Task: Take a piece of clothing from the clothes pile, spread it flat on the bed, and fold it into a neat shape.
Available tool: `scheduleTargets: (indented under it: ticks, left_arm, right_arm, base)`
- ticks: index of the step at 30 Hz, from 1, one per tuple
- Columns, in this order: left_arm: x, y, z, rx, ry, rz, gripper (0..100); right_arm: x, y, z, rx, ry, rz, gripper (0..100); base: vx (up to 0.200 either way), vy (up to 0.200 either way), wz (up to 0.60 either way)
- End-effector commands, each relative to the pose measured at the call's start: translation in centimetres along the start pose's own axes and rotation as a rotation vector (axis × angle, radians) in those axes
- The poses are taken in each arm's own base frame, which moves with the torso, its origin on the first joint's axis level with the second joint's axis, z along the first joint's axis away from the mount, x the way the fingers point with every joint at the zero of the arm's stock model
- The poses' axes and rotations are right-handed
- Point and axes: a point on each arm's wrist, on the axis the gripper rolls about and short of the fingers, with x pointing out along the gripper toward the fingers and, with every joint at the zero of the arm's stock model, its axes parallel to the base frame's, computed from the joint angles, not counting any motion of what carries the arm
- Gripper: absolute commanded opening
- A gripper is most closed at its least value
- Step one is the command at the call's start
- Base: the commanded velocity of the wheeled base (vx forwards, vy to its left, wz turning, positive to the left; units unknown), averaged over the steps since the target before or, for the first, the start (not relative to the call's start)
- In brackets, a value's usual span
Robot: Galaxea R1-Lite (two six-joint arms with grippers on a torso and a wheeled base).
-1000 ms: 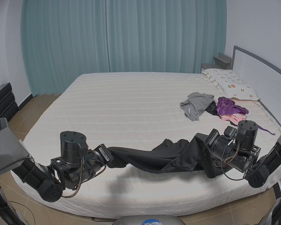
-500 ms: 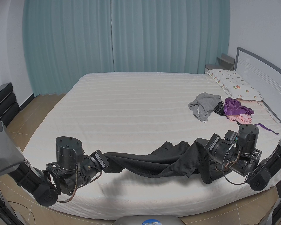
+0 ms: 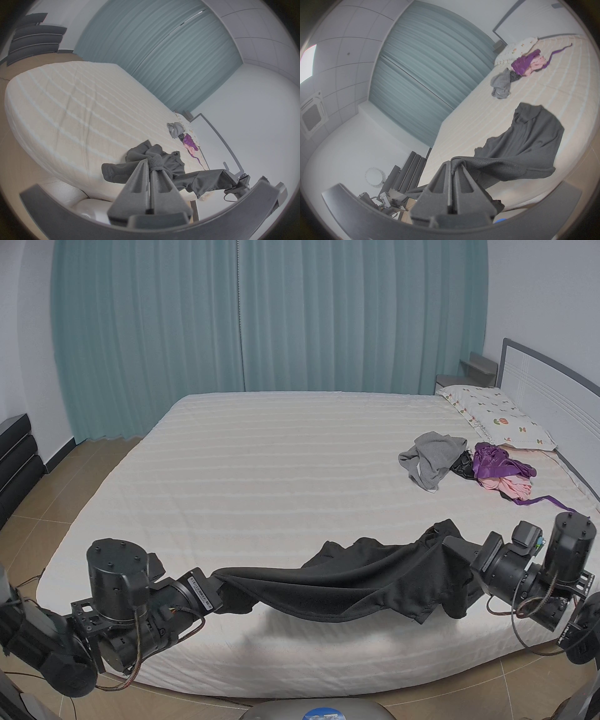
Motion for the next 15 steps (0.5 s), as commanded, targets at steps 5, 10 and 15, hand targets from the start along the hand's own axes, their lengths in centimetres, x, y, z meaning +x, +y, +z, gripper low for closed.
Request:
scheduleTargets:
  ticks: [5,10,15]
  left_arm:
    - [-7.0,-2.2,1.9,0.083,-0.136,-0.145,0]
    - [-8.9,-3.7,3.8,0.103,-0.210,-0.203,0]
    - [-10.0,-5.9,6.5,0.098,-0.229,-0.193,0]
  right_arm:
    - [-8.2,4.5,4.0,-0.070,-0.205,0.236,0]
    - [-11.5,6.9,6.2,-0.086,-0.277,0.318,0]
    - [-12.6,9.6,9.3,-0.127,-0.342,0.309,0]
  base:
    - [0.000,0.000,0.00]
    - [0.000,0.000,0.00]
    - [0.000,0.000,0.00]
